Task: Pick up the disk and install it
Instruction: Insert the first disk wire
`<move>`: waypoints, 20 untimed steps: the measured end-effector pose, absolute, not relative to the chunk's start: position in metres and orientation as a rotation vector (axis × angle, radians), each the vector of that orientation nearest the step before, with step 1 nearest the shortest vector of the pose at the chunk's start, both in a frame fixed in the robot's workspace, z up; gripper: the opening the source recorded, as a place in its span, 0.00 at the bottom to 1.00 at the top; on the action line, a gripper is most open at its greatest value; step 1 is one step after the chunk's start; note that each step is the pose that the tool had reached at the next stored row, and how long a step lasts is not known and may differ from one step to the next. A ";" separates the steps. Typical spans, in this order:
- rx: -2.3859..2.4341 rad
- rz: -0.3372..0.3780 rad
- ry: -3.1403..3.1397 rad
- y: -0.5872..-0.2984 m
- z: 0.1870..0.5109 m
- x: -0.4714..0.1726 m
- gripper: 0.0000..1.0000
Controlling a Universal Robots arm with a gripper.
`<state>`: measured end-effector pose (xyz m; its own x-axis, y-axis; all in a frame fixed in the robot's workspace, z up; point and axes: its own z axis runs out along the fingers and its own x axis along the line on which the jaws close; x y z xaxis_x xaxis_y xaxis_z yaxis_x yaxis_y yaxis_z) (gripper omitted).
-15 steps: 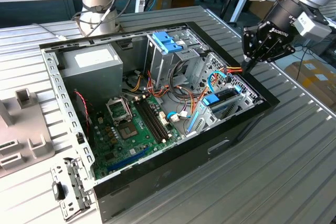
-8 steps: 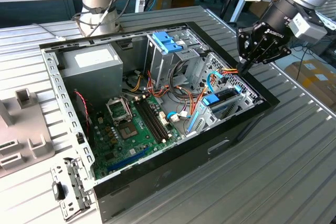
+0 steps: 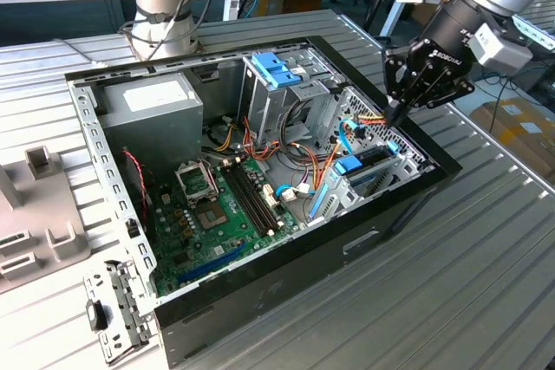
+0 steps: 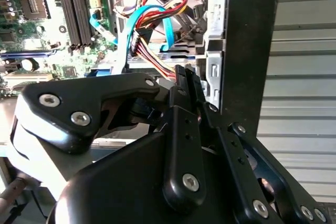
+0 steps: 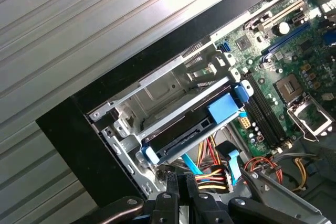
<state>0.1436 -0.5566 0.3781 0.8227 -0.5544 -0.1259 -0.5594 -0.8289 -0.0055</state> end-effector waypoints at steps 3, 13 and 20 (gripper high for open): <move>-2.959 0.185 0.905 -0.557 0.378 0.136 0.17; -2.959 0.185 0.904 -0.557 0.378 0.122 0.17; -2.940 0.183 0.957 -0.558 0.376 0.120 0.17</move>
